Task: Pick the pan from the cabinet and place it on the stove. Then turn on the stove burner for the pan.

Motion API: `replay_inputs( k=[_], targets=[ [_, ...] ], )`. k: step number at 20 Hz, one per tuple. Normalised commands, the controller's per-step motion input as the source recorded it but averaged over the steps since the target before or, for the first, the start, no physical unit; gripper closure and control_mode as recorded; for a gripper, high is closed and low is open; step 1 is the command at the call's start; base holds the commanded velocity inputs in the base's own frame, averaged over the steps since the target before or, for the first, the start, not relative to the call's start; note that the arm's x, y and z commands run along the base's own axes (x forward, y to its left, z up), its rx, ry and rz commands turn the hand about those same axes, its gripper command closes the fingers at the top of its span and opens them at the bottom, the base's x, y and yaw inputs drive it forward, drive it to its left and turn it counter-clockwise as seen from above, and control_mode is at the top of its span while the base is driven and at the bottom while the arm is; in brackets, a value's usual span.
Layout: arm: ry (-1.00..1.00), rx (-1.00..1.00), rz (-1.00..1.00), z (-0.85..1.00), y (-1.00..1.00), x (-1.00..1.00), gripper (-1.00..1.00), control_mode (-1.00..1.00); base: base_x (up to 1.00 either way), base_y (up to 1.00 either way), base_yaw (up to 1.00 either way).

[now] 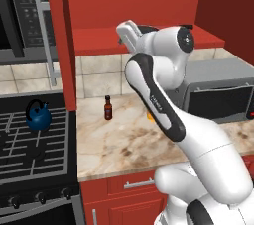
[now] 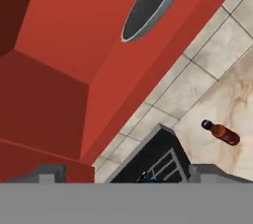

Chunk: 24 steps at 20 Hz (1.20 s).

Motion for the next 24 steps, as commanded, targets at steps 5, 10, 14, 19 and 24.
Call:
replay_inputs(
  k=[5,10,14,19,24],
  targets=[
    [0.0,0.0,-0.34,0.06,-0.72,0.51,-1.0,-1.0,0.0,0.0,0.0],
    [0.01,0.0,-0.22,0.24,-0.75,0.37,-1.0,-1.0,0.0,0.0,0.0],
    [0.0,0.01,-0.09,0.31,-0.71,0.09,-1.0,-1.0,0.0,0.0,0.0],
    [0.0,0.04,0.0,0.2,-0.68,0.0,-1.0,-1.0,0.0,0.0,0.0],
    [0.0,0.08,0.0,0.01,-0.78,0.03,-1.0,-1.0,0.0,0.0,0.0]
  ],
)
